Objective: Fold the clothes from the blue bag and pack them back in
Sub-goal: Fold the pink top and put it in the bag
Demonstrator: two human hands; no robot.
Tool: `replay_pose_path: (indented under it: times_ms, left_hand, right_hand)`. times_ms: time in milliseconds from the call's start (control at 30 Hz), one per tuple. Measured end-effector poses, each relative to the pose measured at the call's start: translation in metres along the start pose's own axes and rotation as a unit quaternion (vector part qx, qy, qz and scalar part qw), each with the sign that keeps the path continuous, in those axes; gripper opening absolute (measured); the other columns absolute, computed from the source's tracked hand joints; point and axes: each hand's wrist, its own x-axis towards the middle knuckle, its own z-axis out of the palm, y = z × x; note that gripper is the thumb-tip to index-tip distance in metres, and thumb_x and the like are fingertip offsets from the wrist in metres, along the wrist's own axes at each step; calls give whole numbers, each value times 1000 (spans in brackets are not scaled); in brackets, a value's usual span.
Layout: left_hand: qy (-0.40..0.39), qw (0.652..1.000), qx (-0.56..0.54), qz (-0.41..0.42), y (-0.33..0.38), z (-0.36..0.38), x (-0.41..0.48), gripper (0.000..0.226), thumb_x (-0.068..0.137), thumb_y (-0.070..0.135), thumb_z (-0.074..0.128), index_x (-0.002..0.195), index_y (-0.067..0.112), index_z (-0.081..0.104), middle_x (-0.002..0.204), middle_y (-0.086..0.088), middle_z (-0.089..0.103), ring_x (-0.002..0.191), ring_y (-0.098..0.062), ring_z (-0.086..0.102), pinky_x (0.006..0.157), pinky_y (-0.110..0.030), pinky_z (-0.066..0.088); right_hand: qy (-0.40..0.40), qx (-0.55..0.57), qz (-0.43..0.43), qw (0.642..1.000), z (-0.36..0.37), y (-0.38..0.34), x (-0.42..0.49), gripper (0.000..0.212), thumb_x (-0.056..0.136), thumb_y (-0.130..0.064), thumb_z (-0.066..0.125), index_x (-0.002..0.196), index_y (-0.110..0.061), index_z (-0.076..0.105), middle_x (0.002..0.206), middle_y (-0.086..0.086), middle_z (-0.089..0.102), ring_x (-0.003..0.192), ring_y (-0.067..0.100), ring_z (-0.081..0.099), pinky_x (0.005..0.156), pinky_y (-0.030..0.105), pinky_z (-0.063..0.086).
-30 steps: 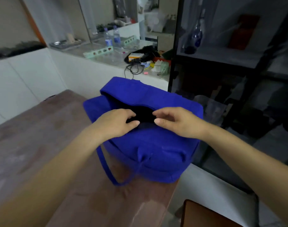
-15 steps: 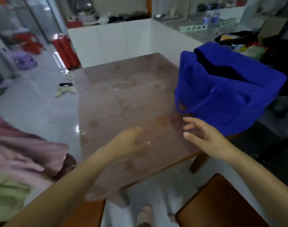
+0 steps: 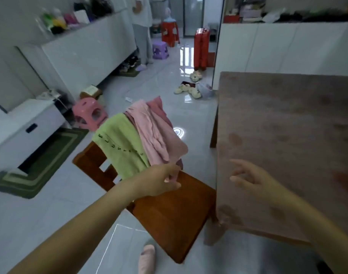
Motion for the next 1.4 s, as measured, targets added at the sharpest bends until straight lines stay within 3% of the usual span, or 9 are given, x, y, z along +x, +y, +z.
replay_pose_path:
  times_ms: [200,400,533,700,800,933,1000,1233,1400]
  left_hand:
    - [56,997,47,-34,-134,-90,9,54,92,35,57,141,19,40,141,3,46,124,-13,47,99,-23,38]
    - [173,979,99,-46,-234,-152,72,63,89,39,58,144,22,33,149,-8,33,134,-29,34,109,-41,32]
    - [126,988,77,-53,-265,-151,102,68,90,39,56,148,29,23,156,-5,17,139,-28,25,109,-46,33]
    - [119,993,2,-15,-285,-144,114,67,90,40,56,147,25,25,151,-1,28,136,-20,33,110,-38,33]
    - [108,994,-15,2,-292,-149,119,65,90,41,55,146,24,27,149,0,31,134,-17,35,108,-34,35]
    - [121,992,-41,14,-295,-158,127,65,91,37,57,146,24,27,147,1,35,133,-14,35,105,-26,29]
    - [130,990,-49,19,-294,-161,130,64,91,36,58,146,23,28,147,1,36,134,-13,34,103,-22,26]
    - [227,971,-72,34,-276,-182,145,62,89,37,60,143,20,35,142,-2,42,127,-18,42,99,-28,35]
    - [250,965,-53,52,-263,-196,163,75,81,44,69,143,18,36,144,-4,42,132,-22,37,105,-35,32]
  right_hand:
    - [-12,17,-13,1000,90,-75,125,50,90,-38,56,136,-29,40,119,-5,54,98,8,61,80,23,52]
    - [39,13,14,999,150,-125,245,51,91,-40,57,138,-29,41,117,-9,52,108,12,55,78,24,50]
    - [94,-4,28,995,168,-143,308,50,89,-41,58,136,-29,45,121,-10,53,104,8,54,84,30,52]
    - [194,-75,39,977,177,-147,372,54,83,-38,66,131,-18,49,125,3,55,111,18,52,90,31,45]
    - [118,-113,81,983,181,-144,388,69,74,-43,72,132,-21,41,116,-3,51,106,19,51,89,38,46]
    - [149,-232,76,958,178,-141,396,20,90,-32,53,101,-17,59,90,2,62,84,26,58,67,33,45]
    - [179,-239,54,953,169,-141,396,24,92,-29,49,77,-17,64,77,1,61,74,24,58,56,28,37]
    - [261,-48,22,964,140,-180,390,26,98,-25,45,74,-17,50,68,-7,49,65,11,45,53,14,31]
    - [283,148,-32,947,94,-206,362,25,99,-21,44,76,-21,53,71,-4,49,69,9,44,65,27,37]
